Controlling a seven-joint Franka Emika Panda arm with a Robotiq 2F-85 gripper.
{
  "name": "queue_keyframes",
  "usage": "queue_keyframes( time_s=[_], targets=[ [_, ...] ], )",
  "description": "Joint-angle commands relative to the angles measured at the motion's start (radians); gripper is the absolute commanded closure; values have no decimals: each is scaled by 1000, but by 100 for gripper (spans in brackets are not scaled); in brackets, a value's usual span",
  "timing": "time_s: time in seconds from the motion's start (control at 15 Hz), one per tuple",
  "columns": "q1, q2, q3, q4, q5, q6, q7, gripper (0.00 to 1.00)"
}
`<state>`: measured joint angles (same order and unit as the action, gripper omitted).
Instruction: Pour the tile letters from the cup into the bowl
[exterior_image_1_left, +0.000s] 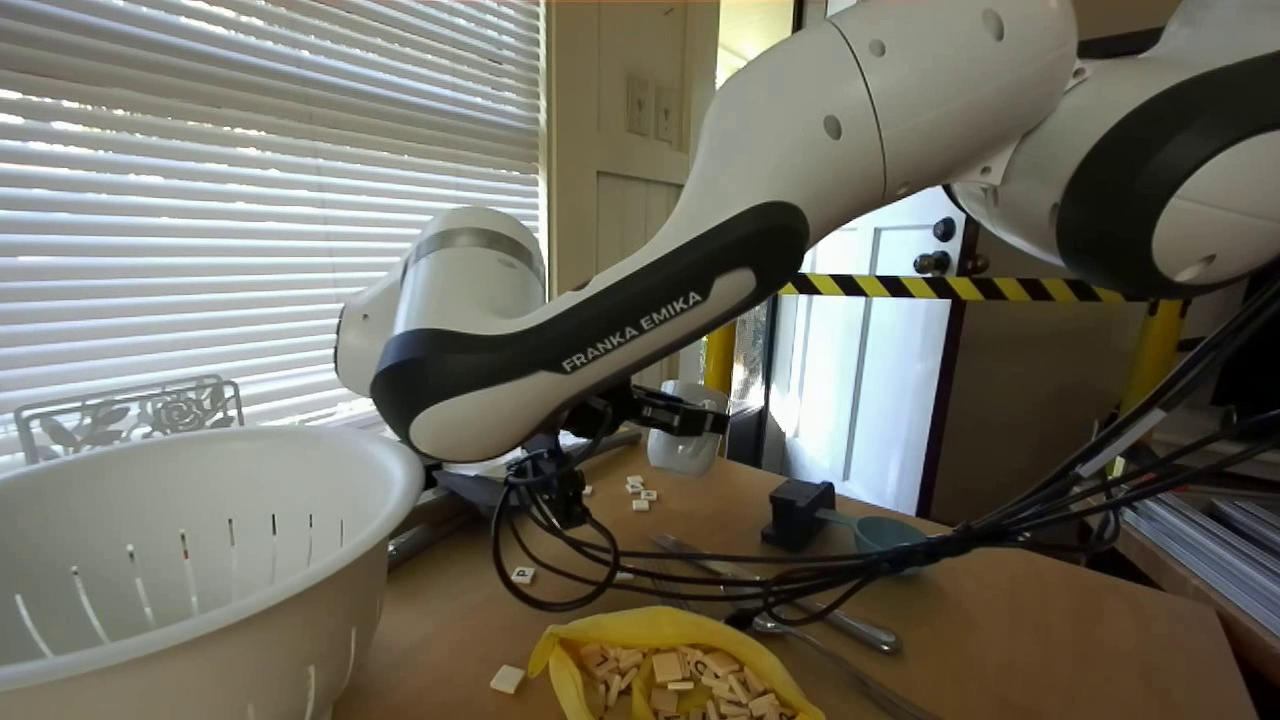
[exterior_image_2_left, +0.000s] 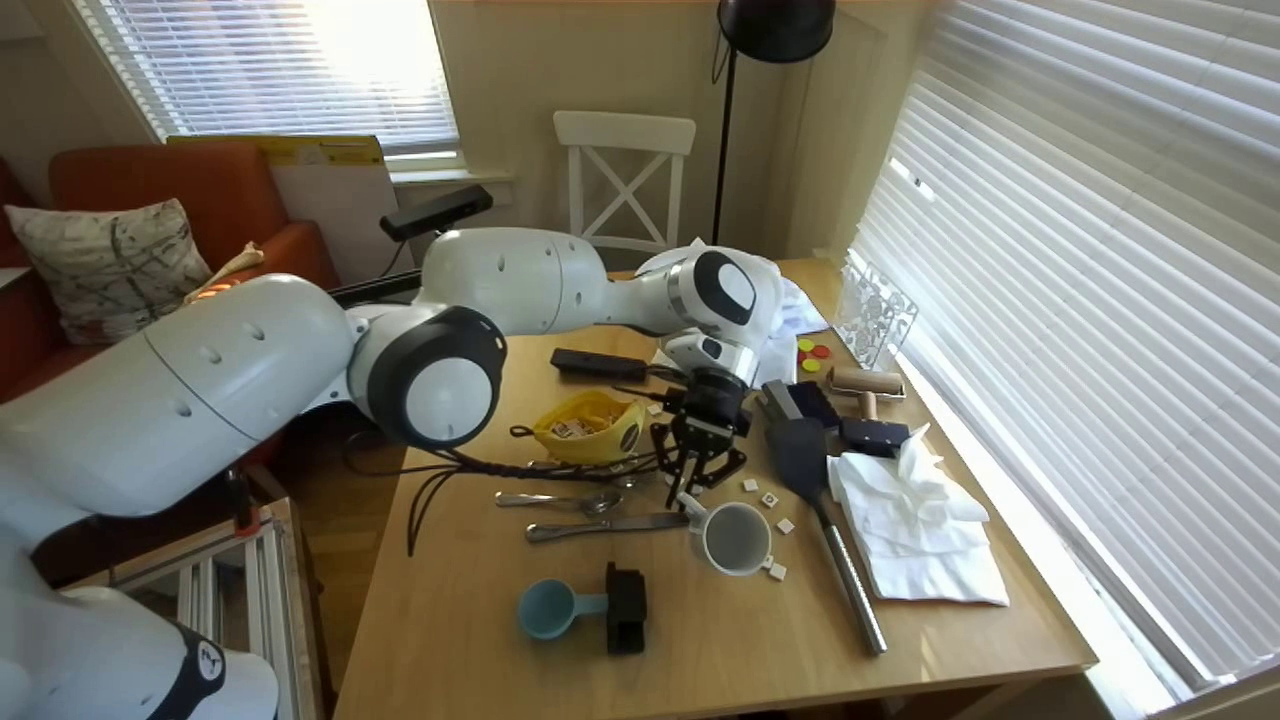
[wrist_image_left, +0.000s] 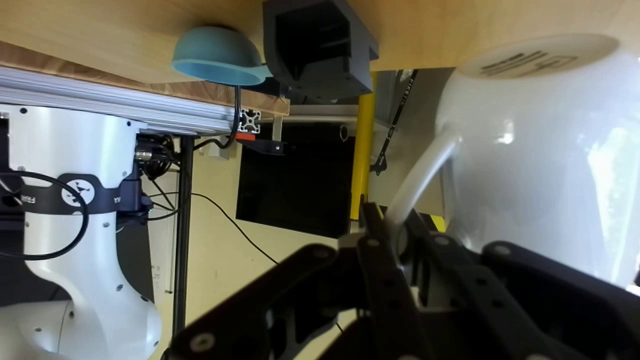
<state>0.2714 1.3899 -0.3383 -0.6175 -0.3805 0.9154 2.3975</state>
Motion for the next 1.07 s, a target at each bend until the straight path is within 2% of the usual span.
queue_keyframes(
  time_s=[0.0, 0.53, 1.0],
  targets=[
    [-19, 30, -9, 31, 13, -13, 43, 97],
    [-42, 74, -12, 50, 7, -1, 108, 97],
    [-36, 107, -14, 53, -20, 7, 54, 97]
  ],
)
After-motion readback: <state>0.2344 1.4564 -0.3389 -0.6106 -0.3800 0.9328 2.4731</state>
